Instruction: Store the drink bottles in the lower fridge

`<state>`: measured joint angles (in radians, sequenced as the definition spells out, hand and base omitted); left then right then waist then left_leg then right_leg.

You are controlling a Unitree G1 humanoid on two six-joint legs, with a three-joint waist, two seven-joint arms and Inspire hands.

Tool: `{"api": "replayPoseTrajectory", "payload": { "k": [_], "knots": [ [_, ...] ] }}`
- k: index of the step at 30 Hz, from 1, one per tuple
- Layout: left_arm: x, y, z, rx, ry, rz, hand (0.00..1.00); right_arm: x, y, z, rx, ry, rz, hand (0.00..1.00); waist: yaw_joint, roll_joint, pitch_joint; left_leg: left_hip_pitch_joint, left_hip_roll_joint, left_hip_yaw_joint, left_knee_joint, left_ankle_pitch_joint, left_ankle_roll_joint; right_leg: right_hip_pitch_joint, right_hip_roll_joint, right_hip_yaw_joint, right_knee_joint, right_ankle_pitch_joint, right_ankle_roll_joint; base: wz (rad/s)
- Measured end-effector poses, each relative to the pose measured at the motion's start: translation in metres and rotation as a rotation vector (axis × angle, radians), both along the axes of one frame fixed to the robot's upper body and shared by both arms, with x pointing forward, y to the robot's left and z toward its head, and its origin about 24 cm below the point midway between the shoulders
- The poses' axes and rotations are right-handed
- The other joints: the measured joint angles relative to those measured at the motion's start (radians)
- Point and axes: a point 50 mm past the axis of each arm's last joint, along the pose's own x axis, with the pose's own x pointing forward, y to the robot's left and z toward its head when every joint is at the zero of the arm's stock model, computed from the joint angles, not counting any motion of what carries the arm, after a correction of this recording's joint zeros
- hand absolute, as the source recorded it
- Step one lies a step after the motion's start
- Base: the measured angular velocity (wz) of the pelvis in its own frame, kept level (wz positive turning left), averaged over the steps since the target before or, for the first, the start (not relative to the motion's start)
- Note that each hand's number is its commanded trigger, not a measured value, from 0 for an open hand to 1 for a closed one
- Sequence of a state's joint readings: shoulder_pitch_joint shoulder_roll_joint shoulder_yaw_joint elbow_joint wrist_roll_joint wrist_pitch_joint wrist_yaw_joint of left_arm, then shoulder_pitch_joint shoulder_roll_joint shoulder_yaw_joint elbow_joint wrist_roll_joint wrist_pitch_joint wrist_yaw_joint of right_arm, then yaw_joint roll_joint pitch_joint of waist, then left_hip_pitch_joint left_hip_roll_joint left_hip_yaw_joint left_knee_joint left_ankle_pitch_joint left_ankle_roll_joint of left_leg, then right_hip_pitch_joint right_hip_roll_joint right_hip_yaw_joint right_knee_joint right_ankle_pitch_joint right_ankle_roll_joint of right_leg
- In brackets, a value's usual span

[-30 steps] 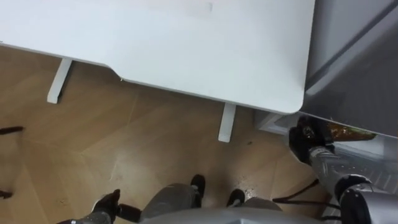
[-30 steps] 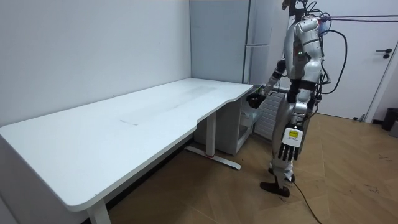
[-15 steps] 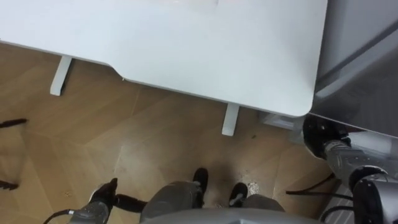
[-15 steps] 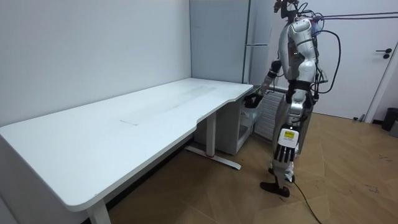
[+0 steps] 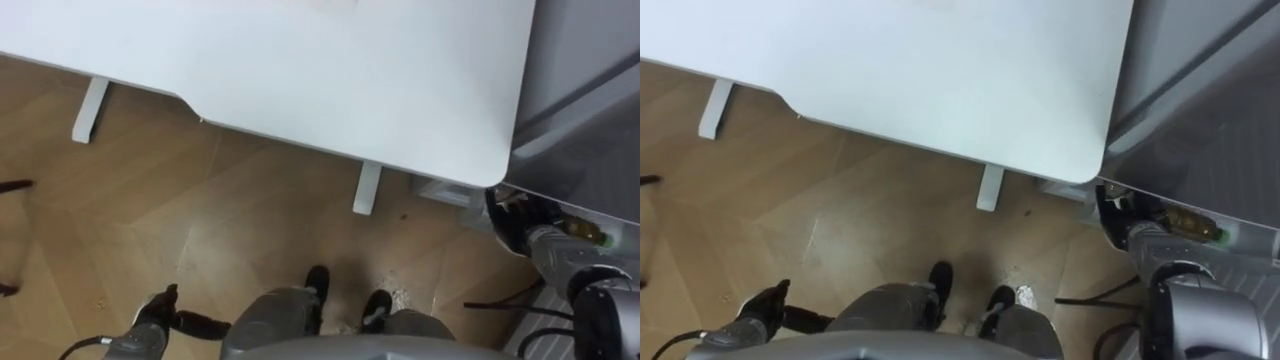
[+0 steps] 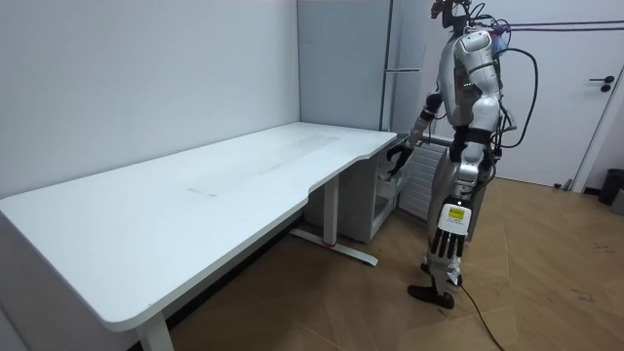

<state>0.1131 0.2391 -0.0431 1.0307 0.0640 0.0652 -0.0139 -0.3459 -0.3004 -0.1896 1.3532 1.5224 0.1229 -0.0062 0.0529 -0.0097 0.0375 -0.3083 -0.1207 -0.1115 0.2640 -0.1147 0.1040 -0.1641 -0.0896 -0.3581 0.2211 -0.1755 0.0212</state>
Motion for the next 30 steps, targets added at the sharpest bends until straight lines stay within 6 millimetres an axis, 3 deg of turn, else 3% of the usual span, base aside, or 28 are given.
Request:
{"api": "replayPoseTrajectory", "payload": {
  "k": [3,8,9,10,15,21,26,28,30],
  "knots": [
    [-0.004,0.0,-0.001,0.008,0.013,-0.013,0.0,-0.003,0.0,-0.002,-0.007,0.014,0.008,0.0,-0.005,0.004,-0.0089,0.012,-0.001,0.0,0.005,0.0,0.0,0.017,0.0,-0.002,0.0,0.0,0.0,0.05],
    [-0.013,0.001,-0.002,0.011,0.041,0.0,0.0,-0.015,0.0,-0.008,-0.004,0.045,0.009,0.0,-0.019,0.006,-0.017,0.073,-0.002,-0.001,-0.011,0.0,0.0,0.075,0.001,0.01,-0.003,-0.003,0.004,0.02],
    [-0.015,0.002,-0.002,0.011,0.049,0.003,0.0,-0.021,-0.001,-0.011,-0.004,0.057,0.006,0.0,-0.02,0.005,-0.0258,0.088,-0.002,0.0,-0.013,0.0,0.0,0.088,0.002,0.013,-0.005,-0.004,0.005,-0.03],
    [-0.017,0.001,-0.003,0.008,0.054,0.006,0.0,-0.025,-0.001,-0.012,-0.004,0.067,0.004,0.0,-0.02,0.005,-0.0293,0.105,-0.002,0.001,-0.014,0.0,0.0,0.107,0.004,0.017,-0.013,-0.004,0.005,0.0],
    [-0.017,-0.005,-0.005,-0.019,0.044,0.049,0.0,-0.041,-0.003,-0.018,-0.026,0.059,0.026,0.0,-0.021,-0.001,-0.035,0.161,0.004,0.023,-0.033,-0.001,0.0,0.15,0.009,0.047,-0.023,-0.004,0.005,-0.14],
    [-0.022,-0.005,-0.006,-0.014,0.055,0.059,0.0,-0.072,-0.006,-0.028,-0.068,0.078,0.0,0.0,-0.019,-0.023,-0.0439,0.227,0.015,0.049,-0.06,-0.002,-0.002,0.196,0.02,0.081,-0.051,0.002,0.002,-0.17],
    [-0.018,-0.011,-0.007,-0.009,0.033,0.062,0.0,-0.093,0.004,-0.037,-0.078,0.122,0.059,0.0,-0.025,-0.024,-0.0387,0.248,0.027,0.074,-0.068,-0.009,-0.008,0.206,0.03,0.115,-0.053,0.006,-0.004,-0.2],
    [-0.017,-0.016,-0.008,-0.017,0.014,0.086,0.0,-0.106,0.014,-0.044,-0.065,0.161,0.078,0.0,-0.032,-0.029,-0.0294,0.261,0.032,0.085,-0.075,-0.016,-0.011,0.217,0.034,0.128,-0.055,0.006,-0.006,-0.17],
    [-0.016,-0.019,-0.008,-0.03,0.0,0.101,0.0,-0.117,0.021,-0.049,-0.05,0.193,0.086,0.0,-0.032,-0.028,-0.0282,0.27,0.038,0.108,-0.078,-0.022,-0.013,0.215,0.037,0.139,-0.056,0.003,-0.007,-0.22]
  ]
}}
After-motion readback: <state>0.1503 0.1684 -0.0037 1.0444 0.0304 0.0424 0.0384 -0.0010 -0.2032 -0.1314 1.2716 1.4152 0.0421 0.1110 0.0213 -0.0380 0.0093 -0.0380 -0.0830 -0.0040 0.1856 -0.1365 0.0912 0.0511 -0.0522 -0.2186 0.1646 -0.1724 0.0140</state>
